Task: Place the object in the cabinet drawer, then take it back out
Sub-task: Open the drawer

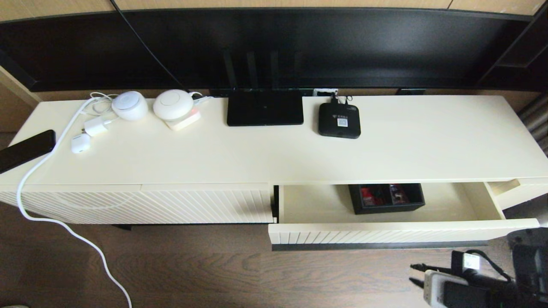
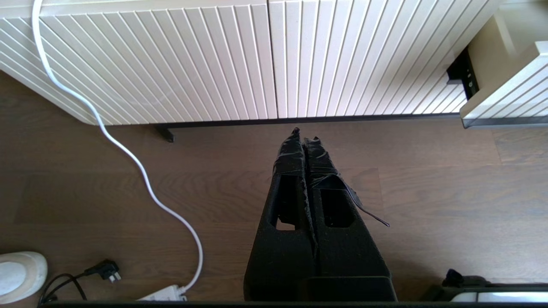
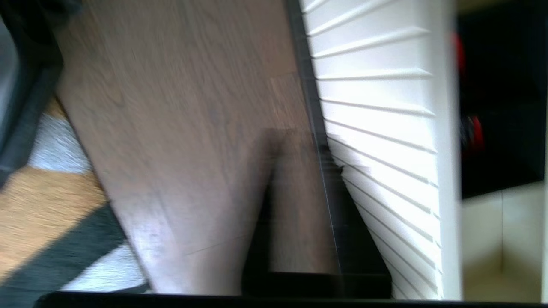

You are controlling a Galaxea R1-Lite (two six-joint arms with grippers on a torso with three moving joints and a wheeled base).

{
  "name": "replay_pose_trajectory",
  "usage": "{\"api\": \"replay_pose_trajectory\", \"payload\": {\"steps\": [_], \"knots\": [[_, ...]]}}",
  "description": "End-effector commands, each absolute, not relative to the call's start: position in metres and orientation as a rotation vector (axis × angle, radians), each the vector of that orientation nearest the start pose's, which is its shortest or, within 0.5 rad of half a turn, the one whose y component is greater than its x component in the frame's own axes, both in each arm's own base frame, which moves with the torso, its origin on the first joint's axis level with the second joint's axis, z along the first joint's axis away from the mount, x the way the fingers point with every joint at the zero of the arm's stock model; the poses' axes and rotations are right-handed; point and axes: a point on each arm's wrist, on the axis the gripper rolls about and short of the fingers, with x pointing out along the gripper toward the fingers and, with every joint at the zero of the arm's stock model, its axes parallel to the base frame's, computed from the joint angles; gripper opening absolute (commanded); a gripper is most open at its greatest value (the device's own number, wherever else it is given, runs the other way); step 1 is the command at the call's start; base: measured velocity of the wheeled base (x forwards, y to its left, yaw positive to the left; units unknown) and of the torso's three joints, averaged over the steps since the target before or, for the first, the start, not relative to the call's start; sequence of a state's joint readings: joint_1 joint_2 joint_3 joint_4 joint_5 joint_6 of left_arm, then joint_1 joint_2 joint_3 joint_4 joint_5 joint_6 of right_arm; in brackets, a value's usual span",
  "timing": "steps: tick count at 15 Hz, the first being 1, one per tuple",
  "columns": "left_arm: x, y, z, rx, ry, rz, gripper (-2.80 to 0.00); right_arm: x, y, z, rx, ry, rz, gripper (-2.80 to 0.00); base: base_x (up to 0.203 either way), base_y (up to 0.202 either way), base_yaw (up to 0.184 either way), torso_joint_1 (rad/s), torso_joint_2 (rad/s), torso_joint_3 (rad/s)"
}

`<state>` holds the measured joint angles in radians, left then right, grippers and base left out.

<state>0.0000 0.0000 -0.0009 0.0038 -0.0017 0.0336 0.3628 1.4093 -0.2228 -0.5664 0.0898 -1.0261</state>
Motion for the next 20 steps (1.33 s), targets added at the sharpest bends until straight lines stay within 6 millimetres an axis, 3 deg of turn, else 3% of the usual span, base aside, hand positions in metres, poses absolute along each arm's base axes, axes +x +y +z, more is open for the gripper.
{"api": "replay_pose_trajectory", "payload": {"steps": [1, 4, 6, 9, 13, 20], "knots": [[-0.023, 0.0, 0.075, 0.034, 0.004, -0.002, -2.8, 0.136, 0.053, 0.144, -0.946, 0.337, 0.657, -2.8, 0.0, 0.0, 0.0, 0.0, 0.0, 0.0], [-0.023, 0.0, 0.075, 0.034, 0.005, -0.002, -2.8, 0.135, 0.051, 0.185, -0.542, 0.57, 0.512, -2.8, 0.0, 0.0, 0.0, 0.0, 0.0, 0.0], [-0.023, 0.0, 0.075, 0.034, 0.005, -0.002, -2.8, 0.149, 0.055, 0.198, -0.338, 0.688, 0.4, -2.8, 0.0, 0.0, 0.0, 0.0, 0.0, 0.0], [-0.023, 0.0, 0.075, 0.034, 0.006, -0.002, -2.8, 0.183, 0.064, 0.186, -0.254, 0.812, 0.254, -2.8, 0.0, 0.0, 0.0, 0.0, 0.0, 0.0], [-0.023, 0.0, 0.075, 0.034, 0.005, -0.002, -2.8, 0.232, 0.081, 0.182, -0.076, 0.852, 0.108, -2.8, 0.0, 0.0, 0.0, 0.0, 0.0, 0.0], [-0.023, 0.0, 0.075, 0.034, 0.005, -0.002, -2.8, 0.28, 0.096, 0.175, -0.038, 0.857, 0.081, -2.8, 0.0, 0.0, 0.0, 0.0, 0.0, 0.0]]}}
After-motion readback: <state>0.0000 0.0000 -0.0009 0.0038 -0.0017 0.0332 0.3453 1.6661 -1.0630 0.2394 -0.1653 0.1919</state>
